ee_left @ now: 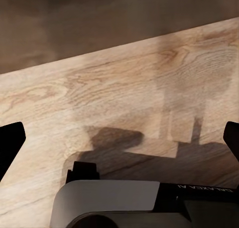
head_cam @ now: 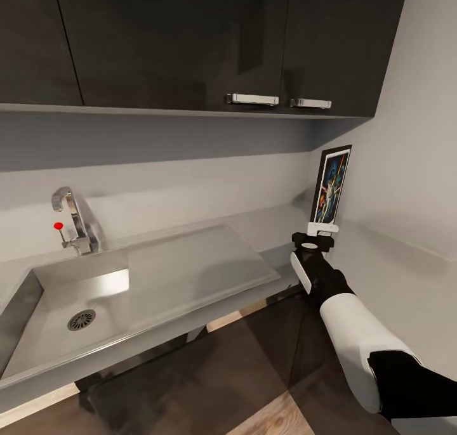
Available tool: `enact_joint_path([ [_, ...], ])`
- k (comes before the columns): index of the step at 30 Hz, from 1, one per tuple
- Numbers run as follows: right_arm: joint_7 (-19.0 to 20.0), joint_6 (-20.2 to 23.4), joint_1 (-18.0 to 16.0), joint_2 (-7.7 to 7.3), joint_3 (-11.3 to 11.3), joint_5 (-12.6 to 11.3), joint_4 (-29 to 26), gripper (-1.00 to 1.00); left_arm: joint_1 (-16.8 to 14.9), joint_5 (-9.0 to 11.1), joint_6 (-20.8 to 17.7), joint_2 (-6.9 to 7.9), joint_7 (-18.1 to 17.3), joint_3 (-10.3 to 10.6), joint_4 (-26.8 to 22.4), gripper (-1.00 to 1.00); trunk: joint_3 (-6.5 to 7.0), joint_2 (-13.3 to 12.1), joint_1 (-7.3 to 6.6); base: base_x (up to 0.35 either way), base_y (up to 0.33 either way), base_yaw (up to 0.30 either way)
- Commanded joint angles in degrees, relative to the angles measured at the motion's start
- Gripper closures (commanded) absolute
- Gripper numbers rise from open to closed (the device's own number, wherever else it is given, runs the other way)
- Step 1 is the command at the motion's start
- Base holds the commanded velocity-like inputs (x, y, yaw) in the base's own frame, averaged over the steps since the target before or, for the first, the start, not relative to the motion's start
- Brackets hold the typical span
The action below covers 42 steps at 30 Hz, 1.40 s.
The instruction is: Pick up the poster from the kitchen countertop and hang it on one of the wall nails in the kitchen.
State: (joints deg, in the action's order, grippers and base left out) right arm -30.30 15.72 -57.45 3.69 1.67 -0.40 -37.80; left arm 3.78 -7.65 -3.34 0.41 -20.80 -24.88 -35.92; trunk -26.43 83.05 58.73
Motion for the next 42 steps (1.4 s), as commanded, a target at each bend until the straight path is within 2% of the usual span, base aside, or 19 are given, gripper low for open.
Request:
enact_joint_path([
  [1, -0.3, 0.5, 0.0, -0.02, 0.2, 0.0, -0.1, -1.0, 0.0, -0.6, -0.3, -0.06, -0.4, -0.3, -0.2, -1.0, -0.05, 0.0, 0.0, 0.0, 0.0, 0.0],
  [5, -0.4, 0.4, 0.2, 0.01, 0.2, 0.0, -0.1, -1.0, 0.0, -0.6, -0.3, -0.06, -0.4, -0.3, -0.2, -1.0, -0.05, 0.0, 0.0, 0.0, 0.0, 0.0],
  [9, -0.7, -3.8, 0.6, 0.22, 0.2, 0.0, 0.1, -1.0, 0.0, -0.5, -0.3, -0.06, -0.4, -0.4, -0.2, -1.0, -0.05, 0.0, 0.0, 0.0, 0.0, 0.0],
  [20, -1.0, -4.9, 0.7, 0.44, 0.2, 0.0, 2.7, -1.0, 0.0, -0.5, -0.3, -0.06, -0.4, -0.4, -0.2, -1.0, -0.05, 0.0, 0.0, 0.0, 0.0, 0.0],
  [22, -1.4, -5.1, 0.7, 0.44, 0.2, -0.3, 3.3, -1.0, 0.0, -0.5, -0.3, -0.06, -0.4, -0.4, -0.2, -1.0, -0.05, 0.0, 0.0, 0.0, 0.0, 0.0],
  [23, -1.8, -7.7, 0.7, 0.44, 0.2, -1.7, 5.3, -1.0, 0.0, -0.5, -0.3, -0.06, -0.4, -0.5, -0.2, -1.0, -0.05, 0.0, 0.0, 0.0, 0.0, 0.0],
  [27, -2.0, -10.3, 0.6, 0.44, 0.3, -3.2, 7.6, -1.0, 0.0, -0.5, -0.3, -0.06, -0.4, -0.5, -0.2, -1.0, -0.05, 0.0, 0.0, 0.0, 0.0, 0.0],
  [42, -2.1, -11.7, 0.6, 0.44, 0.2, -4.0, 9.1, -1.0, 0.0, -0.5, -0.3, -0.06, -0.5, -0.5, -0.3, -1.0, -0.05, 0.0, 0.0, 0.0, 0.0, 0.0],
])
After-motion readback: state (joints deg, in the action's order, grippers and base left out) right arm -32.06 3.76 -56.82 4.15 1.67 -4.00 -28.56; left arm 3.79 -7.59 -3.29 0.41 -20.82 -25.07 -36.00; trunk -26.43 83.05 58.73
